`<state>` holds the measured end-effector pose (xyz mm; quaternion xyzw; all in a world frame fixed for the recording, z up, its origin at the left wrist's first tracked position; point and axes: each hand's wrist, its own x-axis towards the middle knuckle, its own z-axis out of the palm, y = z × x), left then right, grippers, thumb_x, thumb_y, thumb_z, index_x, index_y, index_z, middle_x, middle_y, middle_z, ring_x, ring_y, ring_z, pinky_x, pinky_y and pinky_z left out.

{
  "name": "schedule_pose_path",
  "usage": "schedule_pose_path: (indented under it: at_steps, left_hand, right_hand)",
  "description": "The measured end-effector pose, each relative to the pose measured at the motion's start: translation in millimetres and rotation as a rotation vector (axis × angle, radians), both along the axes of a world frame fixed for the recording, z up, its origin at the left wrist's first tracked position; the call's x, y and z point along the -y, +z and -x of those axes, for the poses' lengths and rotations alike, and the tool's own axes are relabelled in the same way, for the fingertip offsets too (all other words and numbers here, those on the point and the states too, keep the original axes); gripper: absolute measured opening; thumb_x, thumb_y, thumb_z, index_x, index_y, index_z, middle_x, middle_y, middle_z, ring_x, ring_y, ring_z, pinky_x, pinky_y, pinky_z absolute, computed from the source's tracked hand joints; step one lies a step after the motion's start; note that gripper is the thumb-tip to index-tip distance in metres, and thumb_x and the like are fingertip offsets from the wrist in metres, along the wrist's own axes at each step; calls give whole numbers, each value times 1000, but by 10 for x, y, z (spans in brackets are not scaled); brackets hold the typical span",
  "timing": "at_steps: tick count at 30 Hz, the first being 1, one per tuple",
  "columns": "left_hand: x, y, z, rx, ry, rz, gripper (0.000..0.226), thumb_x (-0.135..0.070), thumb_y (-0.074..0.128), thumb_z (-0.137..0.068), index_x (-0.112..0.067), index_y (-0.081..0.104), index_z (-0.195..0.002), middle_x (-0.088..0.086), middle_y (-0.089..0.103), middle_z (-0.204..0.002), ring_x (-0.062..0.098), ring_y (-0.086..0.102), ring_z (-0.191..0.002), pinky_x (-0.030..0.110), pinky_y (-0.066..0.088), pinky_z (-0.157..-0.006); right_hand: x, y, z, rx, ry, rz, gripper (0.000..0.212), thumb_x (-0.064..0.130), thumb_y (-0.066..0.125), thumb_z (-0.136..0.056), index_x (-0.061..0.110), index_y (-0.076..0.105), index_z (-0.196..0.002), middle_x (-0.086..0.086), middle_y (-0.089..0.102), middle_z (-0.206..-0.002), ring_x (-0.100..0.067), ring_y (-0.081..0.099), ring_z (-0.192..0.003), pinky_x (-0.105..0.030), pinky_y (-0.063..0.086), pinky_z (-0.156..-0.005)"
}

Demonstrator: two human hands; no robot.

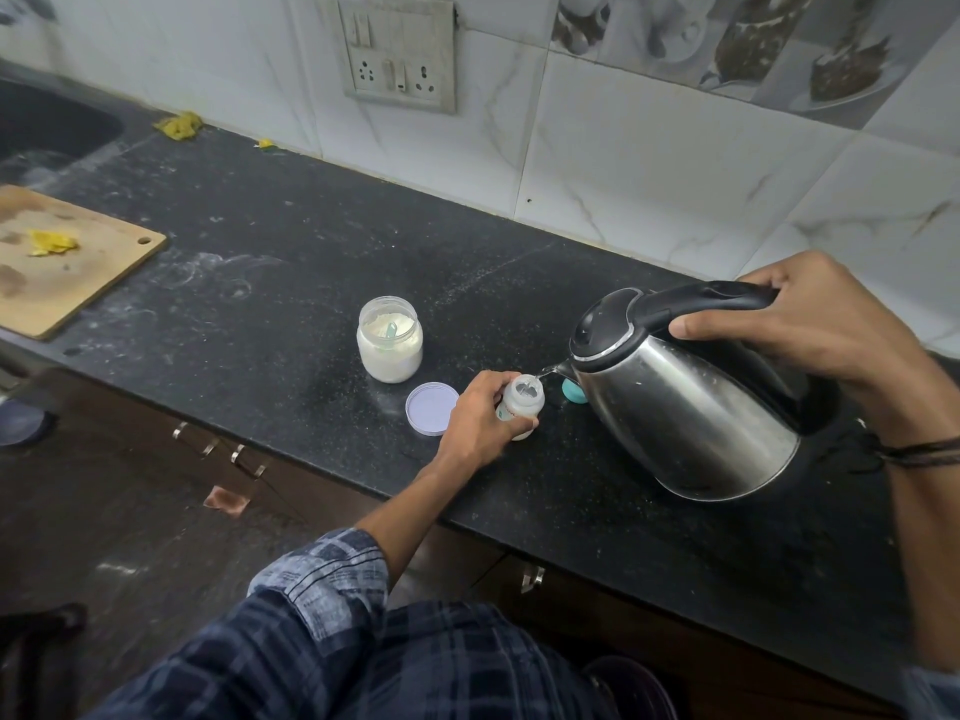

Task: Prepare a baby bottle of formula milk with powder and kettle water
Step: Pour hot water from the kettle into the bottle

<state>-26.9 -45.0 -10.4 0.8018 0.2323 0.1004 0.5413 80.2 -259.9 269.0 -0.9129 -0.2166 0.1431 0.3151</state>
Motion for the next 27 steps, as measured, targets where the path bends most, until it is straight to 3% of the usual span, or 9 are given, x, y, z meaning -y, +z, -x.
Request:
schedule_pose_path:
  at_steps: [9,21,27]
  left_hand:
    - [-6,-12,-3,0,-2,-11,63,-22,92,-78,-22,63,-134,-8,61,-127,14,63,-119,41,52,-109]
    - [3,-9,2,2,6,-4,62,-22,92,-78,-25,63,-133,-9,61,-124,14,63,-118,42,52,-108]
    - [5,-3,1,4,4,-7,62,-21,91,-78,-24,63,-133,-8,61,-126,15,63,-119,43,51,-108]
  right_hand:
    - [-2,46,27,15,4,-11,57,82,83,-40,39,82,-77,9,63,-50,0,52,-42,-27,42,-57]
    - [-5,30,33,4,3,2,64,86,82,-37,37,82,-78,7,71,-58,-1,59,-47,-29,48,-62]
    - [-12,44,44,13,2,9,62,87,81,-37,38,81,-75,9,66,-52,1,54,-42,-27,44,-58]
